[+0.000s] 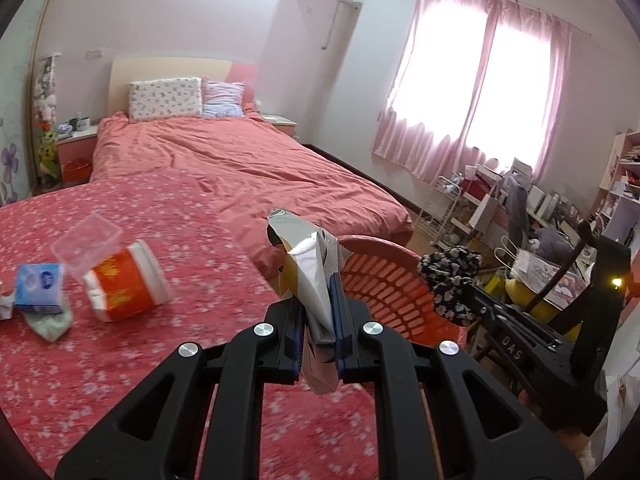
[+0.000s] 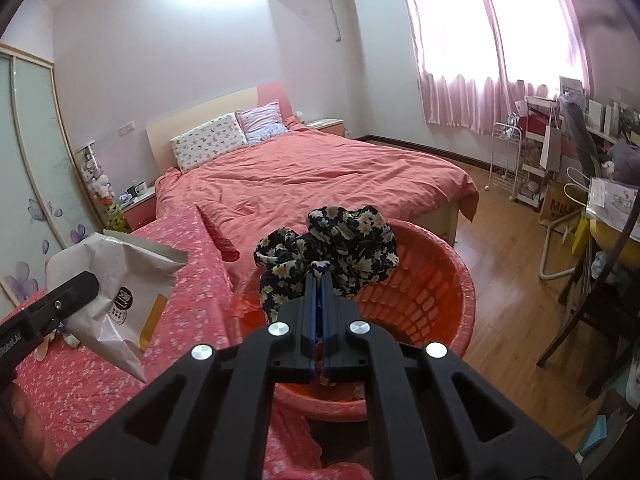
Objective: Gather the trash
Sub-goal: 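Carry the bag and scrunchie toward the orange basket, then open both grippers over the orange basket to drop bag and scrunchie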
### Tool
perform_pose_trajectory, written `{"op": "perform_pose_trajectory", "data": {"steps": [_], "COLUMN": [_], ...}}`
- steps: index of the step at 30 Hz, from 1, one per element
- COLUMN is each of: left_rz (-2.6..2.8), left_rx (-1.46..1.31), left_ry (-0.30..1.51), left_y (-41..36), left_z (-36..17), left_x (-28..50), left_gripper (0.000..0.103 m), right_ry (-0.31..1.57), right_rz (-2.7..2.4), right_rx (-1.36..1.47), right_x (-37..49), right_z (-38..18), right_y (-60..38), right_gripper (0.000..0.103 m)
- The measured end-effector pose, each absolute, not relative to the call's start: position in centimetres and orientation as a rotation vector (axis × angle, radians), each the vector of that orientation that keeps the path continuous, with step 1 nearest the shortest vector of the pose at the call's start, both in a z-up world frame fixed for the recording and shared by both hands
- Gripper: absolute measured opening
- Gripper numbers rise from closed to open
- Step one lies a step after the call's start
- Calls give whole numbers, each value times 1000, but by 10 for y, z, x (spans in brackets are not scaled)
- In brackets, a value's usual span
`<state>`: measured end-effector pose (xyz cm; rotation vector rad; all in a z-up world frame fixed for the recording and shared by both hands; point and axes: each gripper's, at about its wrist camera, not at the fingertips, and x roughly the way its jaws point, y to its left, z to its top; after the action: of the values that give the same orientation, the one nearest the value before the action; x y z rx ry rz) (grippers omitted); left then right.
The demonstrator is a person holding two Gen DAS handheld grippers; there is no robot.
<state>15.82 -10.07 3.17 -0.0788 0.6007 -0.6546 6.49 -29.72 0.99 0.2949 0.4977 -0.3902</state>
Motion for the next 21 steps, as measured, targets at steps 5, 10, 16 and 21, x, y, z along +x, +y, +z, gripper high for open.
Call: {"op": "perform_pose_trajectory", "data": {"steps": [5,10,16,21], "left_rz": [-691,-716,-730,-736], "left_rx": [-66,-50,-25,-8], "left_ry": [615,628,656,677], "left_y": [-125,-149,-169,-180], "left_z": [27,21,10,3], "left_x": [162,166,172,177], "left_gripper": [12,12,12,12], "right_ry": [493,492,495,497], "right_rz": [-392,-393,-392,-393], "right_rx": [315,340,360,369], "right_x": [67,72,81,86], "right_z": [2,-5,-14,-18], "right_y": [-315,-328,-341,-351], "right_gripper": [3,3,3,3]}}
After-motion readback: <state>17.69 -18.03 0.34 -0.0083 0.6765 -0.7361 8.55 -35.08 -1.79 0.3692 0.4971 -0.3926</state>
